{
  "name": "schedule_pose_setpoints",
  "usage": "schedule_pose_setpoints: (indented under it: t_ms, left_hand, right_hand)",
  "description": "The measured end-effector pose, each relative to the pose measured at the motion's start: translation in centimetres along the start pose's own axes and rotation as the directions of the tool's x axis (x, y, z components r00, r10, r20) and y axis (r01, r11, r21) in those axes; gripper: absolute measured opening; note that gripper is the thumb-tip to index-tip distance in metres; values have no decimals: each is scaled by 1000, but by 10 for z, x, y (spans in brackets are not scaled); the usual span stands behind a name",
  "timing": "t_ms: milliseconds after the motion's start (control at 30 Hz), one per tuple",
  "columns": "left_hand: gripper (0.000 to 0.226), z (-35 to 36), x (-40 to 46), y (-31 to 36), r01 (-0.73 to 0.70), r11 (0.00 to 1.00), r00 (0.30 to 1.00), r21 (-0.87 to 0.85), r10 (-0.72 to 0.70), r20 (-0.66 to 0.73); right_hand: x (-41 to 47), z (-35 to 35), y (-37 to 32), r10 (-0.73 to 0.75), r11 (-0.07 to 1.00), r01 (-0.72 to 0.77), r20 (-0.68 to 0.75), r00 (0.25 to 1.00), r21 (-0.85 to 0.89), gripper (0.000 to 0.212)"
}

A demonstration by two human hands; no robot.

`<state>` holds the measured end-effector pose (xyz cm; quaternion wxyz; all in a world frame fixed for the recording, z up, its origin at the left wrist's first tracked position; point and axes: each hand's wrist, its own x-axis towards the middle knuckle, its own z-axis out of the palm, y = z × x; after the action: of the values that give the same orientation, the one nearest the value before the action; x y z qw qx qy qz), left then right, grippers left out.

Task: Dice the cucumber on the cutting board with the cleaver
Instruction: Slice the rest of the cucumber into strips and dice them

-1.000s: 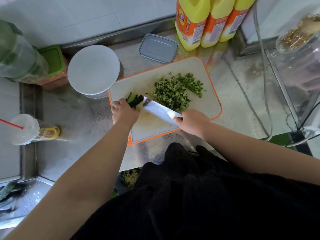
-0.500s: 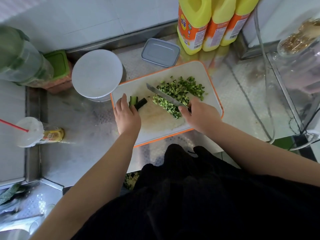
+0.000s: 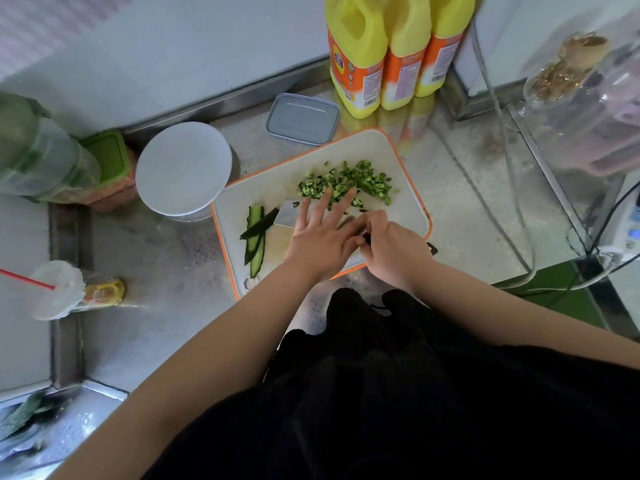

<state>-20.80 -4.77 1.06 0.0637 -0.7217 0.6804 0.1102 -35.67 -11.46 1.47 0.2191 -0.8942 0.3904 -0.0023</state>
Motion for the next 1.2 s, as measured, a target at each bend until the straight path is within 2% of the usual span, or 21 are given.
schedule_pose_setpoints:
  t_ms: [200, 433, 667, 767, 833, 1000, 1067, 1133, 1200]
  left_hand:
    - [48, -4, 18, 0, -50, 998, 996, 26, 48, 80]
    - [53, 1, 21, -23, 133, 991, 986, 29, -135, 94]
    - [54, -2, 32, -50, 279, 960, 953, 2, -277, 122]
    - [56, -3, 36, -60, 353, 933, 930, -73, -341, 140]
    - [55, -6, 35, -62, 411, 893, 910, -183, -388, 146]
    - [42, -12, 26, -64, 392, 806, 885, -444, -462, -57]
    - [36, -7, 17, -72, 393, 739, 833, -547, -538, -129]
    - [29, 2, 5, -80, 469, 605, 715, -643, -688, -126]
    - [35, 10, -6, -86, 622, 458, 578, -635, -815, -22]
  right_hand:
    - [-8, -2, 7, -12, 999, 12, 9, 1000, -31, 48]
    - [-11, -9, 17, 52, 999, -52, -33, 998, -15, 37]
    - [-19, -9, 31, 102, 995, -103, -111, 989, -4, 38]
    - [-22, -7, 37, 124, 992, -121, -156, 980, 28, 36]
    - [-22, -7, 40, 153, 988, -145, -185, 971, 57, 35]
    - [-20, -7, 35, 185, 978, -157, -222, 958, 135, 32]
    - [-18, -7, 30, 170, 977, -132, -238, 956, 167, 31]
    - [-15, -7, 27, 158, 976, -114, -245, 957, 185, 31]
    - [-11, -8, 24, 148, 976, -104, -233, 961, 190, 32]
